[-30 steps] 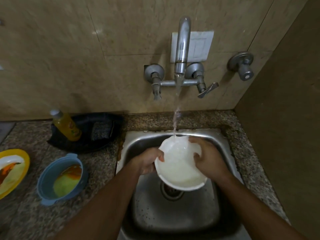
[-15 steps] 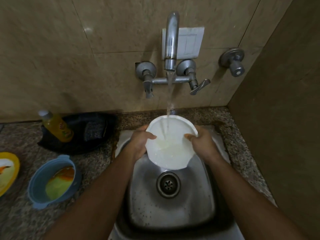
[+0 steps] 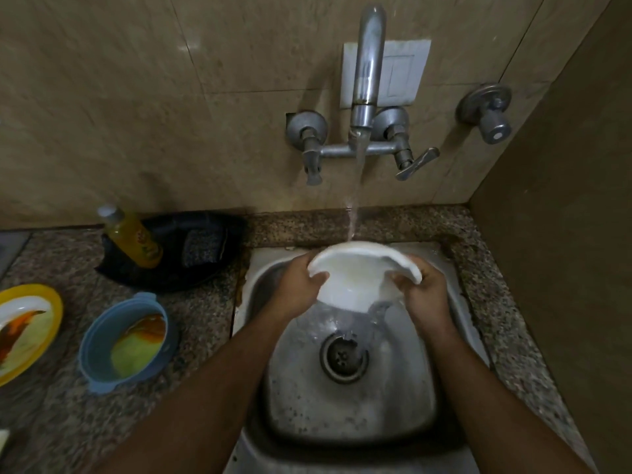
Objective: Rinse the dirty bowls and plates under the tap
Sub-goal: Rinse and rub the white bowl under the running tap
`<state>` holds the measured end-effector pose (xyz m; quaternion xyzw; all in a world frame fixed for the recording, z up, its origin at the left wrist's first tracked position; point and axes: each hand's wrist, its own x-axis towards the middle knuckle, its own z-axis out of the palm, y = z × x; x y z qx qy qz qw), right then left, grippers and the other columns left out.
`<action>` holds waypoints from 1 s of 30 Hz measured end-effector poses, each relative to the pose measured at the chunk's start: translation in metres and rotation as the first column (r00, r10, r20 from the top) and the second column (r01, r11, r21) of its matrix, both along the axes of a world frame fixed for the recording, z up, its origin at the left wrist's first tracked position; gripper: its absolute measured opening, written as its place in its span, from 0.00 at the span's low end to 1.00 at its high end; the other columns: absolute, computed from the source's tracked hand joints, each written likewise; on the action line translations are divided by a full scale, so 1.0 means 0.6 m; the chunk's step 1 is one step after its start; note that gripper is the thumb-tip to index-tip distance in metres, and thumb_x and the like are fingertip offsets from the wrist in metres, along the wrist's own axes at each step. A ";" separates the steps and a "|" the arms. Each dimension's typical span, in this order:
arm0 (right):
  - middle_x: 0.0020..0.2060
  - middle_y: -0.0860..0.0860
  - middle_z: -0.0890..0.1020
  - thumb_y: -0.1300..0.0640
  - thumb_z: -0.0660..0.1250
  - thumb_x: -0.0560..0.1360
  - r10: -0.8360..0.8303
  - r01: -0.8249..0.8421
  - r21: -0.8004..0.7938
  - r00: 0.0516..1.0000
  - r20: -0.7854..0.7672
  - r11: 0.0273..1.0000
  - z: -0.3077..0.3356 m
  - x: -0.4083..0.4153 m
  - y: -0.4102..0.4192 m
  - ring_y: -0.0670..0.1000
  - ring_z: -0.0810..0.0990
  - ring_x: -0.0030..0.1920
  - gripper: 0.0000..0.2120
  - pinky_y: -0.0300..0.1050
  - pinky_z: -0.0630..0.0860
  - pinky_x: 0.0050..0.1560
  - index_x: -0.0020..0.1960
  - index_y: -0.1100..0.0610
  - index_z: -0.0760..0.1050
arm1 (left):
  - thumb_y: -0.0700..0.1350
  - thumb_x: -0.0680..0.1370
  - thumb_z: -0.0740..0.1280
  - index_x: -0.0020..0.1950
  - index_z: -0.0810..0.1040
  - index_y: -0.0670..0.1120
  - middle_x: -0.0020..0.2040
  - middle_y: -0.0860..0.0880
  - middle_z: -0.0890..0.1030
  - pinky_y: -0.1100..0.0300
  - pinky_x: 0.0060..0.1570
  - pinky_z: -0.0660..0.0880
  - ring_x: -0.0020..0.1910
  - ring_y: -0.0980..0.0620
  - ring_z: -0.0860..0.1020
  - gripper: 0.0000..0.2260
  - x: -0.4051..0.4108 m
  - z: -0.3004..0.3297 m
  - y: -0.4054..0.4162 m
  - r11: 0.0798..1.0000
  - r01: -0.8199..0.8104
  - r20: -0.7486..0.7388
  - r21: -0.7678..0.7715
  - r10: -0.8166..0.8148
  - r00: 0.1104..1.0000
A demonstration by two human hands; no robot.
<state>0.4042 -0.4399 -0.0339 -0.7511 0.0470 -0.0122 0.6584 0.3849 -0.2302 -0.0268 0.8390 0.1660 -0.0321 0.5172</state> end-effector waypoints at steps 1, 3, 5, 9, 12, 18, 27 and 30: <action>0.47 0.51 0.84 0.72 0.68 0.73 0.063 -0.060 -0.062 0.997 0.054 0.996 -0.003 -0.004 -0.005 0.42 0.83 0.48 0.15 0.37 0.78 0.49 0.54 0.57 0.81 | 0.40 0.78 0.69 0.66 0.77 0.46 0.58 0.52 0.80 0.59 0.57 0.73 0.57 0.51 0.78 0.16 -0.003 -0.003 0.000 0.999 0.010 0.076 0.041 -0.013 0.997; 0.52 0.50 0.84 0.71 0.68 0.75 0.151 -0.131 -0.175 0.983 0.103 0.976 -0.017 -0.015 -0.013 0.44 0.82 0.54 0.14 0.41 0.77 0.56 0.58 0.58 0.81 | 0.37 0.77 0.68 0.62 0.80 0.46 0.55 0.53 0.81 0.64 0.55 0.72 0.55 0.54 0.78 0.14 -0.015 -0.004 0.002 0.996 0.048 0.204 0.071 -0.061 0.977; 0.55 0.47 0.83 0.70 0.68 0.75 0.177 -0.133 -0.276 0.974 0.139 0.952 -0.029 -0.028 -0.014 0.44 0.80 0.58 0.17 0.41 0.75 0.60 0.60 0.55 0.80 | 0.34 0.76 0.67 0.59 0.82 0.45 0.54 0.51 0.83 0.65 0.56 0.74 0.54 0.54 0.80 0.14 -0.025 -0.013 0.007 0.994 0.082 0.326 0.076 -0.103 0.940; 0.54 0.46 0.83 0.72 0.67 0.73 0.192 -0.095 -0.402 0.959 0.208 0.911 -0.034 -0.050 -0.004 0.40 0.78 0.56 0.21 0.29 0.71 0.58 0.61 0.52 0.79 | 0.31 0.75 0.67 0.59 0.81 0.46 0.55 0.50 0.83 0.63 0.57 0.75 0.55 0.55 0.80 0.16 -0.033 -0.030 0.019 0.991 0.130 0.354 0.024 -0.130 0.926; 0.52 0.49 0.85 0.72 0.67 0.70 0.104 0.034 -0.499 0.964 0.246 0.866 -0.033 -0.061 0.007 0.43 0.80 0.52 0.23 0.30 0.70 0.53 0.60 0.53 0.80 | 0.31 0.76 0.64 0.64 0.77 0.48 0.59 0.52 0.81 0.58 0.60 0.75 0.59 0.52 0.78 0.20 -0.037 -0.032 0.026 0.984 0.068 0.058 -0.167 -0.059 0.997; 0.59 0.53 0.82 0.66 0.67 0.61 0.239 0.200 -0.707 0.851 0.469 0.678 -0.048 -0.074 0.002 0.53 0.82 0.57 0.29 0.45 0.76 0.58 0.63 0.57 0.78 | 0.45 0.80 0.57 0.54 0.78 0.34 0.52 0.34 0.82 0.39 0.54 0.75 0.51 0.35 0.80 0.17 -0.030 0.020 -0.002 0.291 -0.513 -0.509 -0.807 0.097 0.855; 0.75 0.48 0.62 0.49 0.65 0.69 0.531 -0.345 -0.621 0.836 0.138 0.704 -0.055 -0.073 -0.044 0.46 0.59 0.75 0.34 0.44 0.60 0.72 0.74 0.49 0.63 | 0.49 0.80 0.63 0.64 0.78 0.41 0.58 0.37 0.82 0.41 0.56 0.77 0.57 0.35 0.80 0.17 0.025 0.008 -0.007 0.566 -0.319 -0.319 -0.761 0.102 0.942; 0.73 0.51 0.65 0.52 0.61 0.76 0.065 -0.066 -0.190 0.998 -0.014 0.980 -0.047 -0.046 -0.029 0.49 0.66 0.71 0.23 0.49 0.65 0.69 0.71 0.51 0.65 | 0.45 0.79 0.65 0.59 0.81 0.42 0.52 0.40 0.85 0.40 0.56 0.78 0.52 0.37 0.82 0.13 0.039 0.019 -0.007 0.714 -0.229 -0.236 -0.662 0.091 0.967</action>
